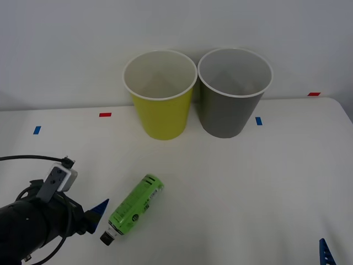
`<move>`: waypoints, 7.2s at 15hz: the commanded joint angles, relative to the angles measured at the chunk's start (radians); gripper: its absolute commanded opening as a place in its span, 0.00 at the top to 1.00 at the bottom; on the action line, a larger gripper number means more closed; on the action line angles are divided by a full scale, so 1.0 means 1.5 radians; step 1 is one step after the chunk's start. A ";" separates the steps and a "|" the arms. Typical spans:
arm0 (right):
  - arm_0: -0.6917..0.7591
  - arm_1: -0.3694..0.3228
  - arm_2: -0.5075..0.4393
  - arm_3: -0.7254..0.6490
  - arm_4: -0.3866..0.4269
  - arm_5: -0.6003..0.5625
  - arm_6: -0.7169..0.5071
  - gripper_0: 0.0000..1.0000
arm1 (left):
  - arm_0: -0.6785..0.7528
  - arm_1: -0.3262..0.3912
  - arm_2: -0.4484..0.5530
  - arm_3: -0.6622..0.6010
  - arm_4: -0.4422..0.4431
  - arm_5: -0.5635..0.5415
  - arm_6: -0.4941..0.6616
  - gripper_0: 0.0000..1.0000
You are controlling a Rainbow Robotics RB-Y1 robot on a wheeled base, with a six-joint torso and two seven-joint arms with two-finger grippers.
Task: Put cans in the gray bin and PET bottles in the light green bin.
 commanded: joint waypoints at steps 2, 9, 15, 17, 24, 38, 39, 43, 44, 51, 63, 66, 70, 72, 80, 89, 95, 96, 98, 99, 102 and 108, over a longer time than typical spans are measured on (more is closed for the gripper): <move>0.000 0.000 0.000 0.000 0.000 0.000 0.000 0.00 | -0.114 -0.007 0.000 -0.005 0.151 0.139 -0.081 0.00; 0.000 0.000 0.000 0.000 0.000 0.000 0.000 0.00 | -0.205 -0.087 0.000 -0.028 0.216 0.361 -0.107 0.00; 0.000 0.000 0.000 0.000 0.000 0.000 0.000 0.00 | -0.281 -0.100 -0.125 -0.026 0.109 0.397 -0.007 0.00; 0.000 0.000 0.000 0.000 0.000 0.000 0.000 0.00 | -0.306 -0.098 -0.165 -0.025 0.102 0.398 0.029 0.00; 0.000 0.000 0.000 0.000 0.000 0.000 0.000 0.00 | -0.395 -0.146 -0.249 0.023 0.060 0.446 0.043 0.00; 0.000 0.000 0.000 0.000 0.000 0.000 0.000 0.00 | -0.516 -0.252 -0.343 0.131 -0.018 0.541 0.083 0.00; 0.000 0.000 0.000 0.000 0.000 0.000 0.000 0.00 | -0.527 -0.257 -0.347 0.148 -0.019 0.541 0.089 0.00; 0.000 0.000 0.000 0.000 0.000 0.000 0.000 0.00 | -0.539 -0.295 -0.347 0.186 -0.022 0.569 0.114 0.00; 0.000 0.000 0.000 0.000 0.000 0.000 0.000 0.00 | -0.543 -0.304 -0.347 0.188 -0.026 0.582 0.144 0.00; 0.000 0.000 0.000 0.000 0.000 0.000 0.000 0.00 | -0.558 -0.328 -0.348 0.220 -0.025 0.584 0.160 0.00; 0.000 0.000 0.000 0.000 0.000 0.000 0.000 0.00 | -0.573 -0.354 -0.348 0.304 -0.070 0.584 0.145 0.00; 0.000 0.000 0.000 0.000 0.000 0.000 0.000 0.00 | -0.572 -0.354 -0.359 0.306 -0.069 0.584 0.150 0.00; 0.000 0.000 0.000 0.000 0.000 0.000 0.000 0.00 | -0.573 -0.351 -0.366 0.319 -0.067 0.583 0.147 0.00; 0.000 0.000 0.000 0.000 0.000 0.000 0.000 0.00 | -0.574 -0.357 -0.366 0.324 -0.066 0.581 0.146 0.00; 0.000 0.000 0.000 0.000 0.000 0.000 0.000 0.00 | -0.575 -0.366 -0.366 0.362 -0.059 0.560 0.135 0.00; 0.000 0.000 0.000 0.000 0.000 0.000 0.000 0.00 | -0.575 -0.365 -0.365 0.396 -0.056 0.522 0.116 1.00; 0.000 0.000 0.000 0.000 0.000 0.000 0.000 0.00 | -0.574 -0.347 -0.365 0.365 -0.042 0.522 0.122 1.00; 0.000 0.000 0.000 0.000 0.000 0.000 0.000 0.00 | -0.574 -0.338 -0.365 0.353 -0.029 0.522 0.126 1.00; 0.000 0.000 0.000 0.000 0.000 0.000 0.000 0.00 | -0.574 -0.319 -0.365 0.325 -0.026 0.522 0.133 1.00; 0.000 0.000 0.000 0.000 0.000 0.000 0.000 0.00 | -0.574 -0.311 -0.365 0.309 -0.027 0.521 0.136 1.00; 0.000 0.000 0.000 0.000 0.000 0.000 0.000 0.00 | -0.574 -0.280 -0.360 0.248 -0.032 0.517 0.138 1.00; 0.000 0.000 0.000 0.000 0.000 0.000 0.000 0.00 | -0.480 -0.232 -0.250 0.136 -0.039 0.409 -0.012 1.00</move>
